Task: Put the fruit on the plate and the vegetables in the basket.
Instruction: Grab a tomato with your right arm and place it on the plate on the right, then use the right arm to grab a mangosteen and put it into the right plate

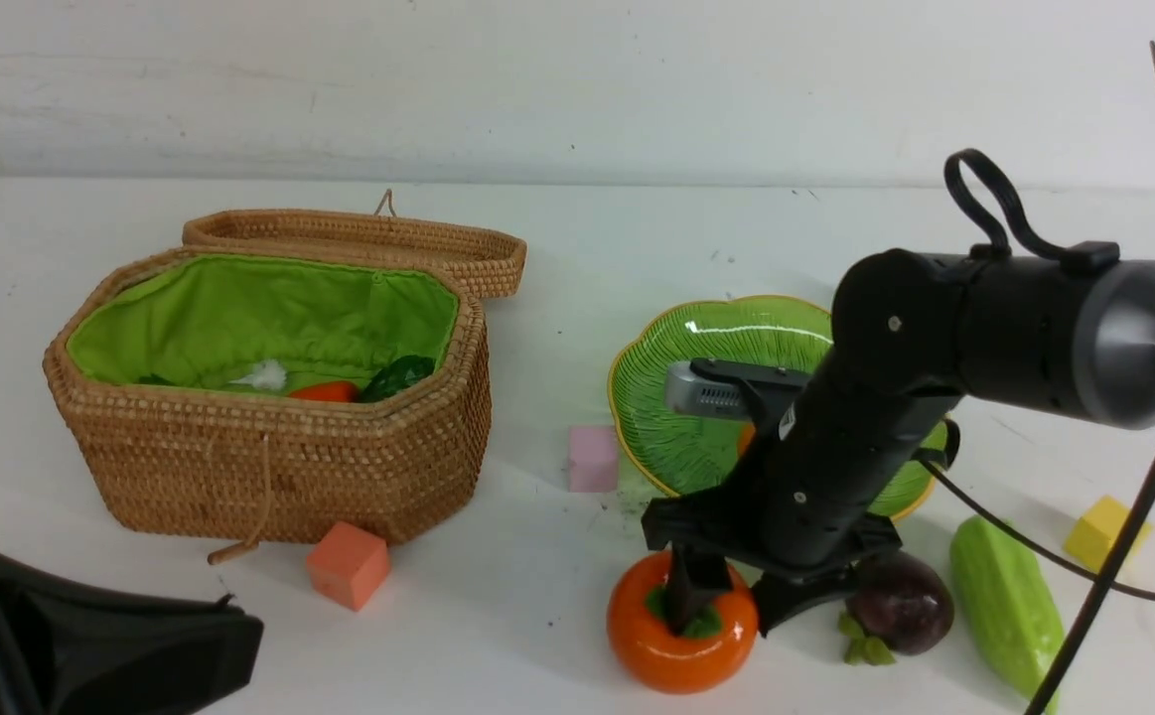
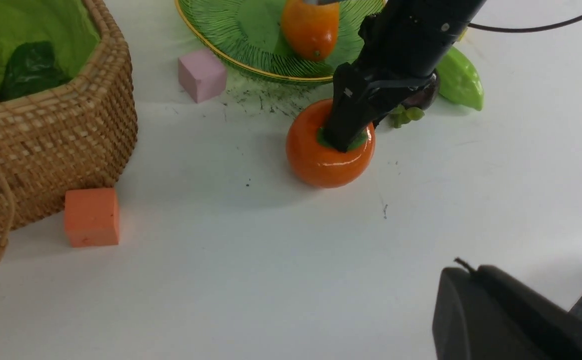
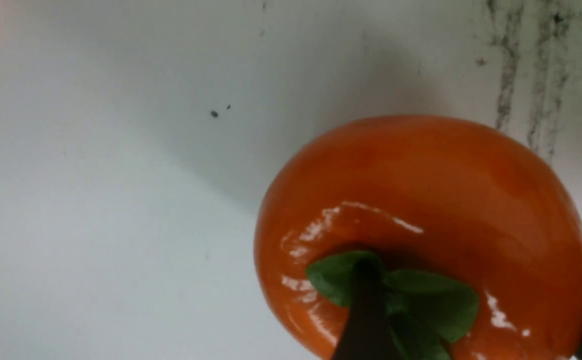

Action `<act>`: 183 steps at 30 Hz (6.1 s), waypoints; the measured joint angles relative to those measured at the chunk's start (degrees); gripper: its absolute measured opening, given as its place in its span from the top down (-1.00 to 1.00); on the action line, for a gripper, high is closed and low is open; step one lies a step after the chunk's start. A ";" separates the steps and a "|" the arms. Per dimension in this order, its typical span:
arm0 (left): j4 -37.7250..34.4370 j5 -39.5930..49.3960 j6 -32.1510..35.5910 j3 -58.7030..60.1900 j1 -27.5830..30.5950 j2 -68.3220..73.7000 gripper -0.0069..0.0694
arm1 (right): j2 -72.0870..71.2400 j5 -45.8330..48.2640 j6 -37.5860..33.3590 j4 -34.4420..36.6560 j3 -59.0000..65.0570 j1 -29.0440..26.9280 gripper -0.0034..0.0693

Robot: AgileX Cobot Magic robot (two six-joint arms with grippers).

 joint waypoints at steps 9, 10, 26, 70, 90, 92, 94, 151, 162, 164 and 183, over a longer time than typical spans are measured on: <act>-2.35 0.00 2.20 0.00 0.00 0.00 0.85 | -0.57 -0.07 -4.12 0.16 0.00 0.00 -0.42; -2.57 0.00 2.33 0.00 0.00 0.00 0.85 | -0.92 -0.07 -4.24 -0.06 0.07 0.05 -0.41; -2.70 -0.71 2.76 0.00 0.00 0.00 0.85 | -5.29 1.82 -4.23 -3.05 0.94 0.17 -0.04; 0.98 -9.20 6.77 0.00 0.00 0.00 0.85 | -1.49 -0.50 -0.16 3.20 2.15 -1.82 -0.46; 0.41 -9.20 6.93 0.00 0.00 0.00 0.84 | 1.08 0.09 -11.33 14.04 1.80 -2.18 -0.50; 0.41 -9.20 6.93 0.00 0.00 0.00 0.84 | 1.14 0.09 -10.41 13.92 1.80 -2.17 -0.60; 0.41 -9.20 6.93 0.00 0.00 0.00 0.84 | 1.32 0.09 -9.59 13.92 1.80 -2.17 -0.72; 30.53 -18.02 -19.00 0.00 0.00 0.00 0.82 | -1.59 -25.07 -5.77 -7.57 -6.95 -8.41 -0.94; 26.96 -18.18 -18.45 0.00 0.00 0.00 0.82 | -16.84 0.66 -5.91 -10.01 -8.19 -8.41 -0.10; 25.81 -18.18 -18.37 0.00 0.00 0.00 0.82 | -19.69 5.25 -5.91 -10.64 -7.15 -8.41 0.13; 4.30 -17.80 5.78 0.00 0.00 0.00 0.82 | -20.11 -4.92 -1.47 -12.92 15.03 -8.41 -0.89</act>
